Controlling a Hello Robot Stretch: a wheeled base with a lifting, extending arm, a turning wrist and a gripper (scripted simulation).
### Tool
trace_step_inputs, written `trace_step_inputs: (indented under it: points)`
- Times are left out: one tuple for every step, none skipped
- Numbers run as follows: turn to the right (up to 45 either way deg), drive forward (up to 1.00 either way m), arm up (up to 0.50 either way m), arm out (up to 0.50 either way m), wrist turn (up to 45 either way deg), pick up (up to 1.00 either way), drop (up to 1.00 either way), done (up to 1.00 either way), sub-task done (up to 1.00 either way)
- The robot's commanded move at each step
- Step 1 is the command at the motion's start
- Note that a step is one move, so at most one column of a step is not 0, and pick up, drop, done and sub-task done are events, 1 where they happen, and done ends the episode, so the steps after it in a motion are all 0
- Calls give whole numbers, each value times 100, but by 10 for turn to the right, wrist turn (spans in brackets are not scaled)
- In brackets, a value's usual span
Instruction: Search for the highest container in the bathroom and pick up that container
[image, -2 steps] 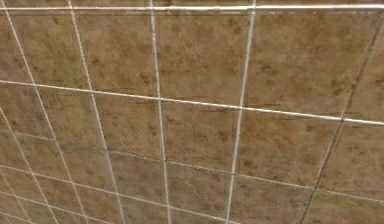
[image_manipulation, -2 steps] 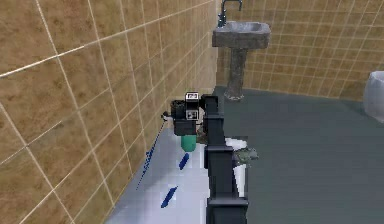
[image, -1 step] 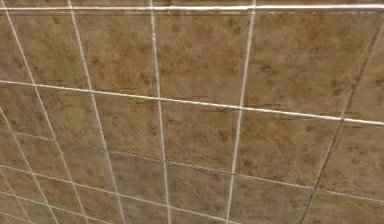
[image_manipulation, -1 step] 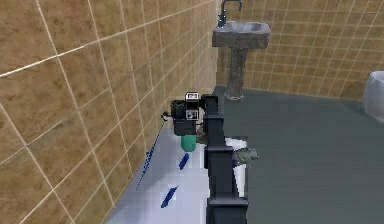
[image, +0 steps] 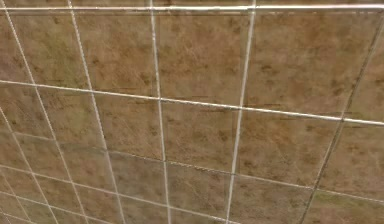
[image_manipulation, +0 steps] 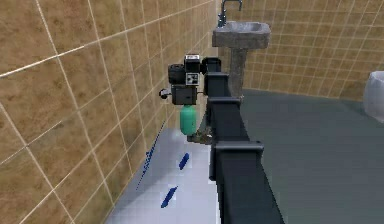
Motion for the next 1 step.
trace_step_inputs:
  points:
    - [0, 0, 0, 0, 0, 0, 0, 100, 0]
